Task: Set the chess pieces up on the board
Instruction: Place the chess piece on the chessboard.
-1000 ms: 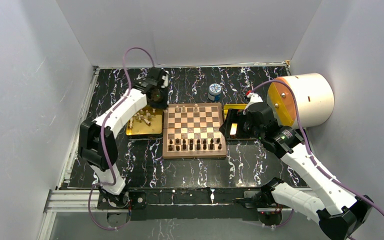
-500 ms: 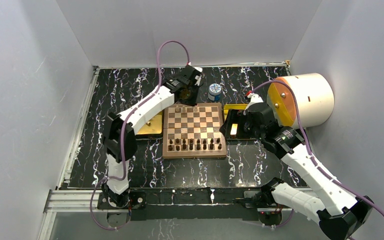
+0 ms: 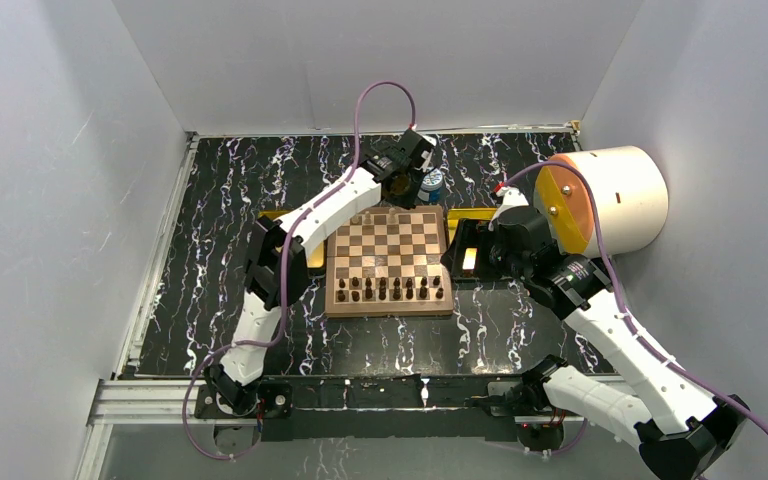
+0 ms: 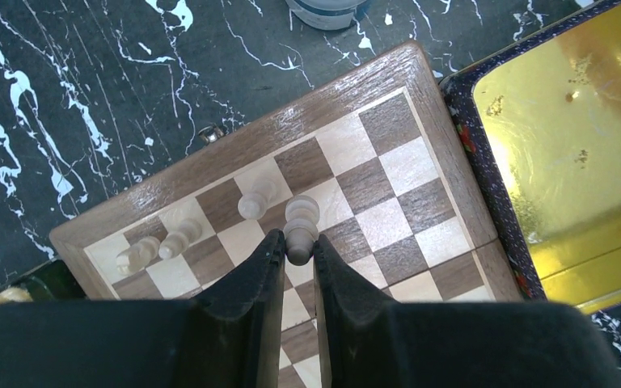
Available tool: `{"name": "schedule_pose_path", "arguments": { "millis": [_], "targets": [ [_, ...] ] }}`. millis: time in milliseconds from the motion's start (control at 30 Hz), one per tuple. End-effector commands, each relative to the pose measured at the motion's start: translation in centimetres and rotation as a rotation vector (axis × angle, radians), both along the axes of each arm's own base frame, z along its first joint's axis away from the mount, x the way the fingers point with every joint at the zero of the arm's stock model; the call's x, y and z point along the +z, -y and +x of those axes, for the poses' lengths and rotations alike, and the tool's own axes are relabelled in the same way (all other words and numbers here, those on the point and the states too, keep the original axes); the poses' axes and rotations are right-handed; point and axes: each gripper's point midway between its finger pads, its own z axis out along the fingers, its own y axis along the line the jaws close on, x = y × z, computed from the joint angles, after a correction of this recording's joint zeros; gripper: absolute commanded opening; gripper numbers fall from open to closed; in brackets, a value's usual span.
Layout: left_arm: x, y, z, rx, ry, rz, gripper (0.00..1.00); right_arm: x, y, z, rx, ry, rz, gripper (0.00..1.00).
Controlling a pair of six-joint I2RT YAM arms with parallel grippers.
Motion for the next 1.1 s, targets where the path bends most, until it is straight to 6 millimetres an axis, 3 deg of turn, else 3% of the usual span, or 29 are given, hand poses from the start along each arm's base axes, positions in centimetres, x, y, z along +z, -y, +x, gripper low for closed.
{"name": "schedule_pose_path", "arguments": {
  "millis": [0, 300, 1067],
  "targets": [
    [0.7, 0.9, 0.4, -0.043, 0.021, 0.001, 0.04, 2.0, -0.2, 0.8, 0.004, 0.071, 0.012, 0.99],
    [-2.3, 0.9, 0.8, -0.061, -0.008, 0.057, 0.05, 1.8, -0.4, 0.9, 0.005, 0.065, 0.019, 0.99],
    [-5.0, 1.1, 0.7, -0.064, -0.042, 0.075, 0.08, 1.2, -0.7, 1.0, 0.011, 0.051, 0.013, 0.99]
  ]
}}
